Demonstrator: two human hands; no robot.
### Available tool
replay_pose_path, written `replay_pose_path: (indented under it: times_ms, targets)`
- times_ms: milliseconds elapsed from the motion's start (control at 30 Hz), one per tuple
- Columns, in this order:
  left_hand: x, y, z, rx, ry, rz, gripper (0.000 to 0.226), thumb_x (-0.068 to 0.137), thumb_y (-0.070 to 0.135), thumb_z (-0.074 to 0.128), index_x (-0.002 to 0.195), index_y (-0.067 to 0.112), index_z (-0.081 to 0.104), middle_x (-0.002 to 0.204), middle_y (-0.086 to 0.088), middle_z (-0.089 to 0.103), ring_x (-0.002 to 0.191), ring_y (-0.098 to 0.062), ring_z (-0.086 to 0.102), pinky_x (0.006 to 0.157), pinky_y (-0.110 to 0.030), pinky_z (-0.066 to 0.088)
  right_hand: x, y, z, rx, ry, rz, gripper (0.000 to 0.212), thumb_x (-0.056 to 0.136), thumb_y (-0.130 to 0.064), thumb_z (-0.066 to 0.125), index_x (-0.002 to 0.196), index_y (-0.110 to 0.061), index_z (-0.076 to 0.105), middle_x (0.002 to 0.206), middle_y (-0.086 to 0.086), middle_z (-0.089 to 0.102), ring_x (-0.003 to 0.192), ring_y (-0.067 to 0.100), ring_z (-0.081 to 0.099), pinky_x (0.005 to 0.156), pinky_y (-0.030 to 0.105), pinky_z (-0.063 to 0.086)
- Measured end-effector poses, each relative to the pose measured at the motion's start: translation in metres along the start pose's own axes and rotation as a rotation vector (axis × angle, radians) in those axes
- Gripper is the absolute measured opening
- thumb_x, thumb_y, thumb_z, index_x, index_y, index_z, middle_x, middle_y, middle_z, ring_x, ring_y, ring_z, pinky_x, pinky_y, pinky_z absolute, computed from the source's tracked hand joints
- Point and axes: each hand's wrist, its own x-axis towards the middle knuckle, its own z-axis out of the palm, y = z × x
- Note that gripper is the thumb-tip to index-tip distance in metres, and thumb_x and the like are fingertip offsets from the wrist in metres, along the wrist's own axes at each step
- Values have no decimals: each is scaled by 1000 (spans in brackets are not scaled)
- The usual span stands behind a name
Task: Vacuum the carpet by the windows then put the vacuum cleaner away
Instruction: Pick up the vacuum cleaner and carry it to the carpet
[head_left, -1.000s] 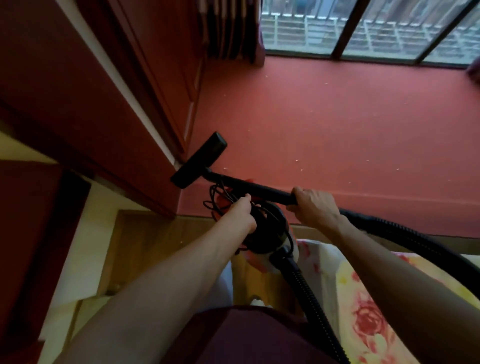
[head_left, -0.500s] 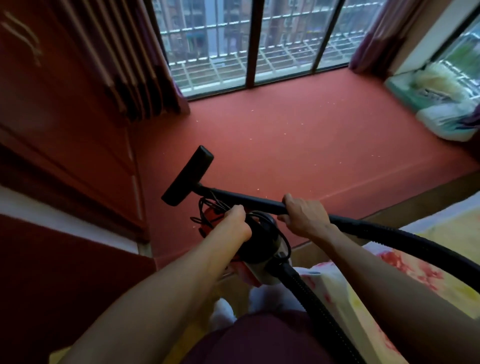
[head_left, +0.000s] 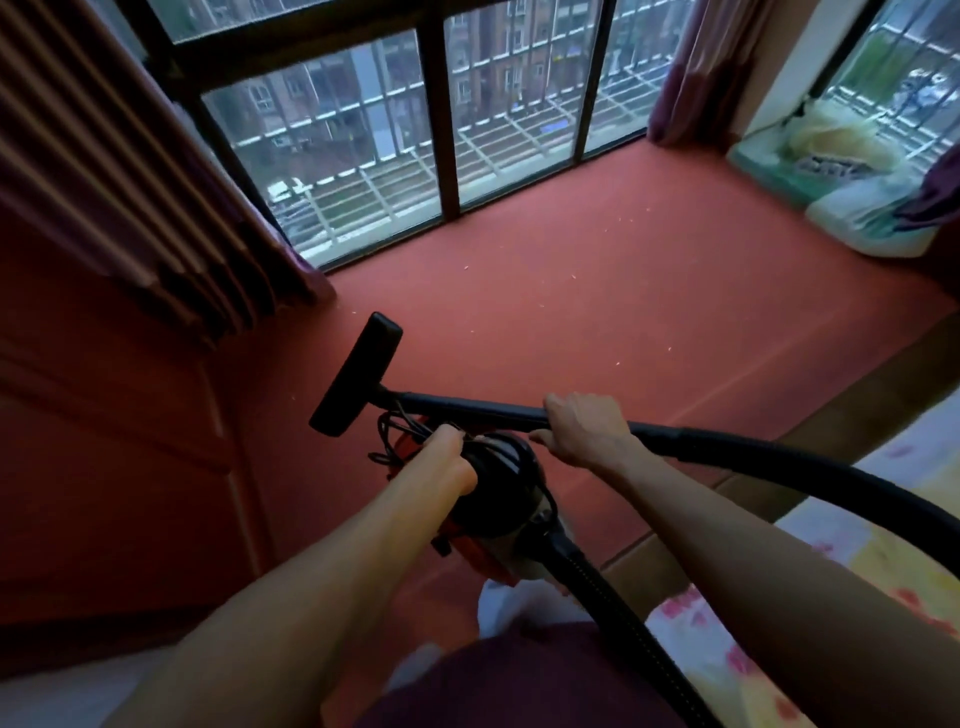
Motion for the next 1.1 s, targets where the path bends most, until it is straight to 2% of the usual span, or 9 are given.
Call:
replay_pose_path:
  times_ms: [100, 200, 333, 433, 667, 833, 933, 1000, 1100]
  targets:
    - [7, 44, 30, 27, 11, 31, 17, 98, 8, 40, 97, 3, 56, 106, -14, 62, 72, -29, 53, 79, -41, 42, 45, 27, -28, -22, -47, -17, 42, 92, -44, 56, 124, -17, 52, 118, 10, 64, 109, 32, 62, 83, 37, 48]
    - [9, 80, 56, 47, -27, 42, 21, 99, 7, 38, 85, 3, 54, 97, -15, 60, 70, -29, 52, 68, -43, 43, 78, 51, -46, -67, -84, -29, 40, 90, -34, 57, 127, -21, 49, 117, 8, 65, 107, 31, 63, 77, 36, 46]
    - [18, 127, 96, 66, -42, 51, 21, 96, 5, 41, 79, 3, 52, 77, -13, 53, 66, -29, 50, 71, -42, 46, 118, 80, -60, -74, -89, 41, 38, 89, -27, 59, 122, -13, 48, 118, 10, 64, 108, 31, 63, 81, 36, 48]
    - [29, 163, 129, 110, -66, 37, 16, 95, 5, 40, 84, 4, 52, 79, -13, 53, 66, -29, 50, 66, -41, 46, 149, 103, -69, -64, -115, 113, 41, 90, -34, 60, 123, -12, 50, 121, 10, 62, 111, 31, 61, 85, 36, 48]
    - [60, 263, 229, 273, -148, 45, 13, 94, 6, 45, 102, 1, 53, 92, -11, 54, 77, -29, 53, 78, -39, 45, 232, 166, -105, 7, -139, 336, 49, 92, -51, 56, 122, -12, 53, 121, 10, 62, 110, 30, 61, 85, 35, 48]
    - [66, 335, 295, 378, -294, 71, 14, 101, 11, 46, 95, 0, 54, 79, -13, 51, 67, -29, 48, 81, -33, 39, 277, 203, -131, 62, -109, 542, 57, 87, -66, 51, 113, -16, 61, 109, 6, 66, 99, 27, 65, 76, 34, 49]
    - [68, 371, 334, 448, -341, 56, 21, 100, 12, 47, 112, -1, 57, 105, -16, 61, 101, -34, 59, 82, -37, 40, 297, 220, -144, 114, -66, 647, 59, 88, -68, 47, 109, -15, 62, 105, 6, 67, 95, 28, 66, 71, 34, 47]
    - [63, 392, 359, 543, -353, 42, 34, 98, 12, 47, 129, 1, 57, 131, -15, 58, 123, -34, 53, 86, -39, 39, 310, 233, -149, 162, -58, 705, 58, 89, -67, 47, 110, -14, 60, 105, 7, 66, 95, 28, 66, 71, 34, 47]
    - [75, 417, 402, 650, -368, 94, 31, 98, 12, 47, 125, 3, 58, 137, -14, 56, 129, -31, 50, 94, -36, 40, 333, 264, -156, 249, -77, 744, 52, 90, -60, 53, 114, -13, 58, 110, 8, 64, 99, 29, 64, 72, 34, 47]
